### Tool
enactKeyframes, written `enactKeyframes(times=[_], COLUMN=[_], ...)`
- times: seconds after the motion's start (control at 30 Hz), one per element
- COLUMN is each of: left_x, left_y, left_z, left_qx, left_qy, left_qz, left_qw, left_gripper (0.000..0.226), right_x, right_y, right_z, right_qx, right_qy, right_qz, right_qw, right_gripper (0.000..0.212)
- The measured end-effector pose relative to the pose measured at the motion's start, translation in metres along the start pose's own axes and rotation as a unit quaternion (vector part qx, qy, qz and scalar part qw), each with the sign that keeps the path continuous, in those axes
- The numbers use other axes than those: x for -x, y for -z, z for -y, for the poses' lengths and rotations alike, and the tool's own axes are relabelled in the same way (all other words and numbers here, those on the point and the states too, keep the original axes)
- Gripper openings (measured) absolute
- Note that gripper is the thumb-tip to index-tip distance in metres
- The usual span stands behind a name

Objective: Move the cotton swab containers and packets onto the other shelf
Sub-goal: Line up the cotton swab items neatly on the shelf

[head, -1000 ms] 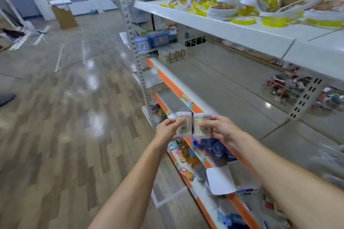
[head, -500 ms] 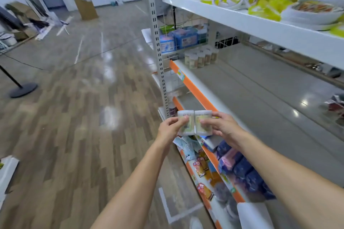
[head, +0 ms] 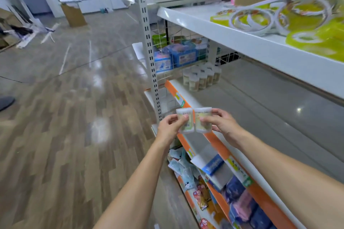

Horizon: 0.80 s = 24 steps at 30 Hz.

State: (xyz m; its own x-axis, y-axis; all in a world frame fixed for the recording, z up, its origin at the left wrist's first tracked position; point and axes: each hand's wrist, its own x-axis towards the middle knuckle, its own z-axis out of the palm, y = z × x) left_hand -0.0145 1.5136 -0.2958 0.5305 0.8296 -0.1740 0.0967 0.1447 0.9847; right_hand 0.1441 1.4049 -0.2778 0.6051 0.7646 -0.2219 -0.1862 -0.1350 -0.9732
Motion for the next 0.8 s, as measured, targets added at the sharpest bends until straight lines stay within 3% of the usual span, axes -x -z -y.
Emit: enactKeyframes(times=[0.17, 0.4, 0.8], left_x=[-0.072, -0.179, -0.303], left_y=[0.012, 0.039, 0.051], left_z=[-0.004, -0.022, -0.04], left_qx=[-0.02, -0.072, -0.14], left_qy=[-0.004, -0.032, -0.065], left_qz=[0.018, 0.101, 0.225], left_qw=[1.0, 0.992, 0.962], left_gripper=[0.043, 0.042, 0.039], right_x=[-0.051, -0.132, -0.202], right_y=[-0.021, -0.056, -0.106], right_z=[0.006, -0.008, -0.014], right_qx=[0.009, -0.003, 0.035], right_qy=[0.013, 0.037, 0.059], right_qz=[-0.046, -0.158, -0.354], right_qw=[0.999, 0.987, 0.933], right_gripper=[0.042, 0.032, 0.039])
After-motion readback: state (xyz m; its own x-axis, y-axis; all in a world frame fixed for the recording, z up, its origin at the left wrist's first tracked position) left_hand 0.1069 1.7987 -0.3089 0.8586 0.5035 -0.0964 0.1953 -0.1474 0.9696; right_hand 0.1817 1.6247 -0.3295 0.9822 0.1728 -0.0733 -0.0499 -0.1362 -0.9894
